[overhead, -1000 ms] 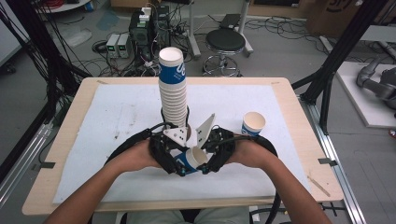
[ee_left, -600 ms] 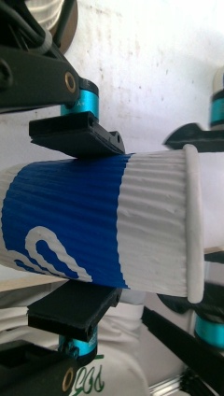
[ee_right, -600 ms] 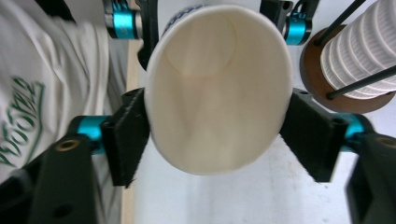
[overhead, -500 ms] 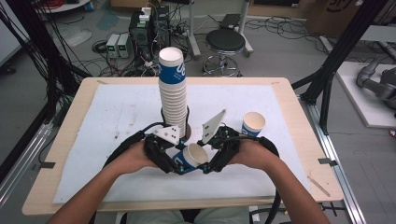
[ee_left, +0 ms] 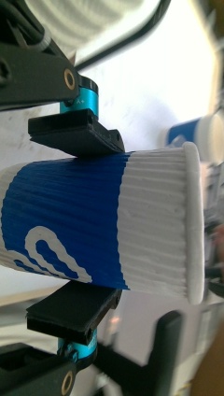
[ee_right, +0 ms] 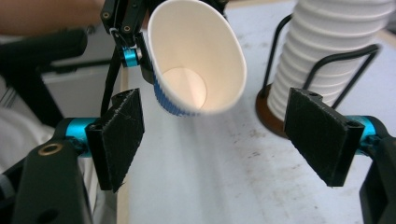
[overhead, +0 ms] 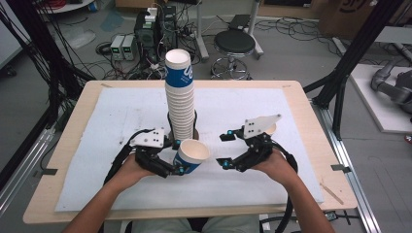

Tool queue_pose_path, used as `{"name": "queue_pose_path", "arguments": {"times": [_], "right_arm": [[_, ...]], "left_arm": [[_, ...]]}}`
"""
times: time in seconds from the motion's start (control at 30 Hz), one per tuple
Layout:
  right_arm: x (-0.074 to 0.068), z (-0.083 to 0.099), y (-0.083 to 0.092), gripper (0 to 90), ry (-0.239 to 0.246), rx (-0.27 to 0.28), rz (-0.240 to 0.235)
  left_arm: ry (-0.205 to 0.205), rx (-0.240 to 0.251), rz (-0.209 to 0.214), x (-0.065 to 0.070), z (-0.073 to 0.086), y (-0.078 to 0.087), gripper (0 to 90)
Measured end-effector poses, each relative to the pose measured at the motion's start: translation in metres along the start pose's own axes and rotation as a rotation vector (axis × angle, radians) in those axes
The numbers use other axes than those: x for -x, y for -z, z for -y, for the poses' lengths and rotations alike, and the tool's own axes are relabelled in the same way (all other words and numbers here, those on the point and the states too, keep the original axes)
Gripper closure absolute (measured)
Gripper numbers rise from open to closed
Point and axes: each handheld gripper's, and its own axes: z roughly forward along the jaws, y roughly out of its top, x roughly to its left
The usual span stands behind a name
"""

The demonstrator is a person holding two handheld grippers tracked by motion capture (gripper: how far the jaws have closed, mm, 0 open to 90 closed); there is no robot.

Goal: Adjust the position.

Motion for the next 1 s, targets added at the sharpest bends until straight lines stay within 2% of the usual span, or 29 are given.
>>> {"name": "queue_pose_path", "arguments": {"times": [0.03, 0.07, 0.1, 0.13, 0.17, 0.23, 0.37, 0.4, 0.43, 0.5, 0.6, 0.67, 0.8, 0.83, 0.93, 1.0], "right_arm": [[0.001, 0.006, 0.005, 21.0, 0.001, 0.030, 0.044], [0.001, 0.009, 0.008, 21.1, -0.002, 0.042, 0.065], [0.001, 0.009, 0.008, 21.1, -0.002, 0.042, 0.065], [0.002, 0.014, 0.013, 21.1, -0.015, 0.072, 0.103], [0.003, 0.017, 0.014, 21.1, -0.025, 0.076, 0.126], [0.004, 0.021, 0.018, 21.1, -0.041, 0.089, 0.160], [0.004, 0.028, 0.022, 21.1, -0.054, 0.105, 0.193], [0.004, 0.031, 0.024, 21.1, -0.057, 0.107, 0.222], [0.004, 0.031, 0.024, 21.1, -0.057, 0.107, 0.222], [0.005, 0.038, 0.026, 21.1, -0.069, 0.113, 0.259], [0.006, 0.043, 0.028, 21.1, -0.078, 0.113, 0.283], [0.008, 0.051, 0.031, 21.1, -0.097, 0.120, 0.318], [0.009, 0.058, 0.033, 21.1, -0.109, 0.114, 0.354], [0.010, 0.061, 0.034, 21.1, -0.113, 0.118, 0.376], [0.011, 0.064, 0.036, 21.0, -0.117, 0.124, 0.392], [0.012, 0.068, 0.037, 21.0, -0.138, 0.128, 0.408]], "left_arm": [[0.005, 0.029, -0.012, 0.000, 0.002, 0.002, 30.9], [0.001, 0.050, -0.026, 0.000, 0.004, 0.005, 30.9], [-0.004, 0.071, -0.040, 0.000, 0.005, 0.007, 30.9], [-0.009, 0.112, -0.058, 0.001, 0.008, 0.011, 31.0], [-0.009, 0.112, -0.058, 0.001, 0.008, 0.011, 30.9], [-0.020, 0.171, -0.082, 0.001, 0.011, 0.017, 31.0], [-0.025, 0.208, -0.107, 0.001, 0.014, 0.021, 30.9], [-0.028, 0.226, -0.123, 0.001, 0.016, 0.023, 30.9], [-0.028, 0.226, -0.123, 0.001, 0.016, 0.023, 30.9], [-0.037, 0.240, -0.139, 0.002, 0.018, 0.025, 30.9], [-0.053, 0.256, -0.160, 0.002, 0.021, 0.027, 31.0], [-0.071, 0.274, -0.182, 0.002, 0.025, 0.031, 31.0], [-0.075, 0.286, -0.209, 0.001, 0.029, 0.036, 31.1], [-0.076, 0.291, -0.217, 0.001, 0.030, 0.038, 31.1], [-0.074, 0.309, -0.242, 0.000, 0.033, 0.043, 31.1], [-0.072, 0.315, -0.260, 0.000, 0.036, 0.049, 31.1]]}}
